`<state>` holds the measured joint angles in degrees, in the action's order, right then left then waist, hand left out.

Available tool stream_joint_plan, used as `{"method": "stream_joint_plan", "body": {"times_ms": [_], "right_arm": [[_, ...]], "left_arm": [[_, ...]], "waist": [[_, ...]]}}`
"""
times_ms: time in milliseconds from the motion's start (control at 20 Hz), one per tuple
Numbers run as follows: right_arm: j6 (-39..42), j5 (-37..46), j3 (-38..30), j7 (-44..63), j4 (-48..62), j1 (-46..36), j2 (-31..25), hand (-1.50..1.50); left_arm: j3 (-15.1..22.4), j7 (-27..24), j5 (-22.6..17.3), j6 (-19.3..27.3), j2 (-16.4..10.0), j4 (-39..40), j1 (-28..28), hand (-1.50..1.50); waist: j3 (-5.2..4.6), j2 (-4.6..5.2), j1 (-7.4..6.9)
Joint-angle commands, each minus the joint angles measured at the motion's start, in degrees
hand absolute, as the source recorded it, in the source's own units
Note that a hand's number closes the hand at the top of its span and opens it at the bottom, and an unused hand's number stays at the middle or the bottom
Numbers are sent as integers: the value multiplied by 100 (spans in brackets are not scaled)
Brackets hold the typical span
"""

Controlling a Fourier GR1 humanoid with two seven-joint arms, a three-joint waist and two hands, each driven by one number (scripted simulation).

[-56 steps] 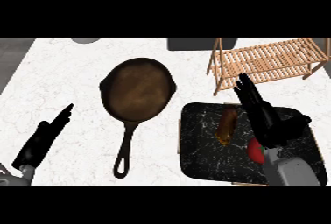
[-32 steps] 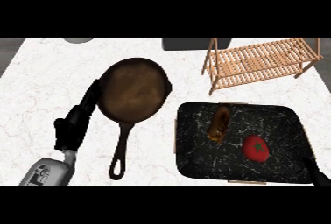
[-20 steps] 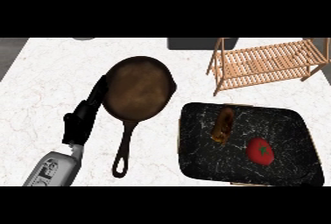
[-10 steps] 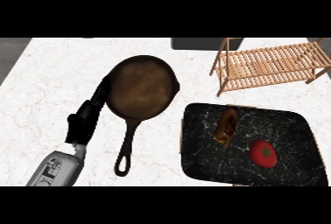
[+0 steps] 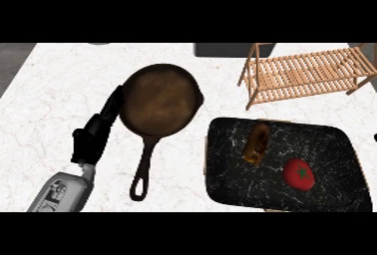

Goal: Pick the tomato from the tray and place it in the tiered shelf

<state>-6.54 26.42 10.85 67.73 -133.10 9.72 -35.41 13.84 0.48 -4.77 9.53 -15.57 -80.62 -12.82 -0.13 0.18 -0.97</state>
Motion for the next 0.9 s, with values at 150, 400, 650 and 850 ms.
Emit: {"method": "stream_joint_plan", "body": {"times_ms": [150, 400, 650, 850], "right_arm": [[499, 767, 323, 1546, 17, -727, 396, -150], [676, 847, 196, 1448, 225, -915, 770, -150], [732, 1446, 585, 1399, 515, -1055, 1336, -150], [922, 1504, 496, 1294, 568, -901, 1519, -150]], "left_arm": [[30, 195, 87, -75, -83, -476, 389, 0], [-223, 72, 77, -156, -49, -94, 73, 0], [-166, -132, 213, -122, 116, -42, 203, 0], [-214, 102, 198, -159, 196, -1, -65, 0]], "waist": [[3, -24, 7], [4, -15, 78], [4, -13, 70], [6, -15, 110]]}}
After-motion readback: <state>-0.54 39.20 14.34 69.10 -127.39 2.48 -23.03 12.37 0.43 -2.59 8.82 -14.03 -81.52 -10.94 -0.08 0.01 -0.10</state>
